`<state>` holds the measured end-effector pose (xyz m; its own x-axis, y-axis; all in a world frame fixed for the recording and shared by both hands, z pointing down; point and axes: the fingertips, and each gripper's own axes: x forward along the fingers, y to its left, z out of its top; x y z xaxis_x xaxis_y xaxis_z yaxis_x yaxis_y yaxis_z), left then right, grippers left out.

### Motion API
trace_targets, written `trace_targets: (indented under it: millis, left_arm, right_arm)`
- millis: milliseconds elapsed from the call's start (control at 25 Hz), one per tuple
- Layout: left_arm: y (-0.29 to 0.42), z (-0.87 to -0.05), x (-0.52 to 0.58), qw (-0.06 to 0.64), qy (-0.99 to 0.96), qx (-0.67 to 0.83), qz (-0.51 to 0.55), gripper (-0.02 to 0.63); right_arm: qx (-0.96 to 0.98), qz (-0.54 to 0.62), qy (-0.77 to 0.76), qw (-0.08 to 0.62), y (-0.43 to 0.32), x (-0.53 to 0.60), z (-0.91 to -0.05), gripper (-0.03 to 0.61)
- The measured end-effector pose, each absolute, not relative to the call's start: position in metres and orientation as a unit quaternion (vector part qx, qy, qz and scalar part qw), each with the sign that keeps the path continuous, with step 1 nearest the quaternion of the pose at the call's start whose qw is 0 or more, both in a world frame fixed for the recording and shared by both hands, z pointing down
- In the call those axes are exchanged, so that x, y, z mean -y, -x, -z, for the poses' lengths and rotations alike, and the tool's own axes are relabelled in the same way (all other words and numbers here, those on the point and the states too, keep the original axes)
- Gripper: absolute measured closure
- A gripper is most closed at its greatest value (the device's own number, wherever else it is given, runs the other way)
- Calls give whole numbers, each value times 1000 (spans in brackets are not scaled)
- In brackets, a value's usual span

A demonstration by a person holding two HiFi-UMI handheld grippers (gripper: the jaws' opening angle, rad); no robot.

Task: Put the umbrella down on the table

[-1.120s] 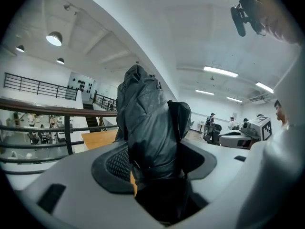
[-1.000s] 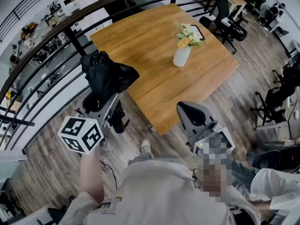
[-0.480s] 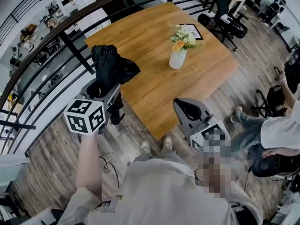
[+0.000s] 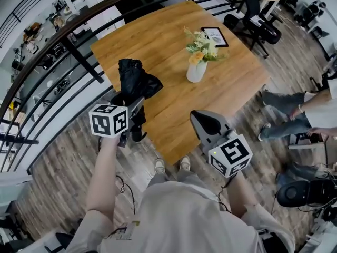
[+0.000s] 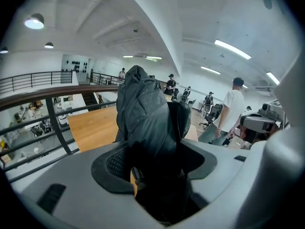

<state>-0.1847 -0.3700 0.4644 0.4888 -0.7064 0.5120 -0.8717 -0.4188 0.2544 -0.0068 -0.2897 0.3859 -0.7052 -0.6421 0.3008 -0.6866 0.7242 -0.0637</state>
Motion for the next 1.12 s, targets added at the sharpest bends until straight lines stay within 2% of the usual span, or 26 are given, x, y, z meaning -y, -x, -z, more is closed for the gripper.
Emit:
trace_targets:
  millis: [360,920,1120]
  left_arm:
    - [175,-559,397,312,-796,464,-230,328]
    - [174,-693,418,445,-742,447,-228,328]
    - [175,-715,409,495,-712,452,-211,328]
  right_arm:
    - [916,-126,-347,157,8,313,-426,551]
    - [897,-200,-331,213,16,328,-508,551]
    - [894,-214,-322,225,25,320,-522,551]
